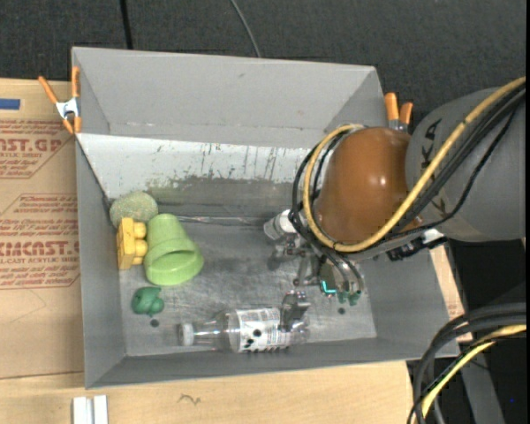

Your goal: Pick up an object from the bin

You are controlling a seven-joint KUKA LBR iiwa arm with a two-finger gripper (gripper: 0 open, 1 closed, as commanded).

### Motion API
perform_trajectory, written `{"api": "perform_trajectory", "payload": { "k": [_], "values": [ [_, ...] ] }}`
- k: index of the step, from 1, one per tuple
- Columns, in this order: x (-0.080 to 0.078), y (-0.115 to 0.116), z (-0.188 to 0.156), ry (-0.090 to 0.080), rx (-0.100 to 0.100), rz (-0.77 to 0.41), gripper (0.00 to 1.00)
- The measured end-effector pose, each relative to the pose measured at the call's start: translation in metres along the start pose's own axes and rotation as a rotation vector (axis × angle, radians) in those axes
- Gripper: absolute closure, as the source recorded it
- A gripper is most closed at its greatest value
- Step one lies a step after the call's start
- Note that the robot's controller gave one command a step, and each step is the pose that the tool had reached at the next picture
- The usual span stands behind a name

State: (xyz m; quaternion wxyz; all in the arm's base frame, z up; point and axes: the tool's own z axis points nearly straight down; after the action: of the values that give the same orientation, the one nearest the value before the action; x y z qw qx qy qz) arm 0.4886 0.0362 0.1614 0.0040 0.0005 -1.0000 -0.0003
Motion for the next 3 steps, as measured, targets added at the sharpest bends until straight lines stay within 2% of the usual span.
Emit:
{"api": "perform_trajectory", "payload": {
  "k": [1, 2, 3],
  "values": [
    [-0.002, 0.000, -0.004, -0.008, 0.000, 0.000, 0.00],
    [0.003, 0.004, 0.052, -0.010, 0.001, -0.122, 0.00],
    [0.004, 0.004, 0.066, -0.005, 0.000, -0.103, 0.00]
  ]
}}
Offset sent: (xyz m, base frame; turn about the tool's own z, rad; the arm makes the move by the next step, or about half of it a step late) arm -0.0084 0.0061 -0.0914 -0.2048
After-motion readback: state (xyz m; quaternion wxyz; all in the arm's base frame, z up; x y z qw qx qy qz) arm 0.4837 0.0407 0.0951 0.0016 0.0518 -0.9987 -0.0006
